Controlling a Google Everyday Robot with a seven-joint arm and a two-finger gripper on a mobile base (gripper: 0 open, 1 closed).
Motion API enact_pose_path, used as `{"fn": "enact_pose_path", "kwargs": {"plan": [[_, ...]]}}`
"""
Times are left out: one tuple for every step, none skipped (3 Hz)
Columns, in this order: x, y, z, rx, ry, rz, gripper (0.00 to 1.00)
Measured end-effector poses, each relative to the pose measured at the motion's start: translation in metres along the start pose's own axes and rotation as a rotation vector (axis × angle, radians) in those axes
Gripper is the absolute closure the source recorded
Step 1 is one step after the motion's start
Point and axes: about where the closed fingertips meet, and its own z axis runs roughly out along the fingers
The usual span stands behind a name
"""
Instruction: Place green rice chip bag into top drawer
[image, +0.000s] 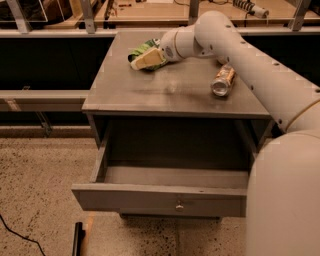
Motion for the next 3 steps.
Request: {"fn": "enact_pose_path", "kwargs": {"plan": [[0.01,-0.015,0.026,-0.021,0.001,-0.008,0.0],[0.018,-0.021,0.045,-0.04,0.008,-0.014,0.0],[0.024,-0.023,0.06,-0.068,0.007,-0.015,0.18]]}}
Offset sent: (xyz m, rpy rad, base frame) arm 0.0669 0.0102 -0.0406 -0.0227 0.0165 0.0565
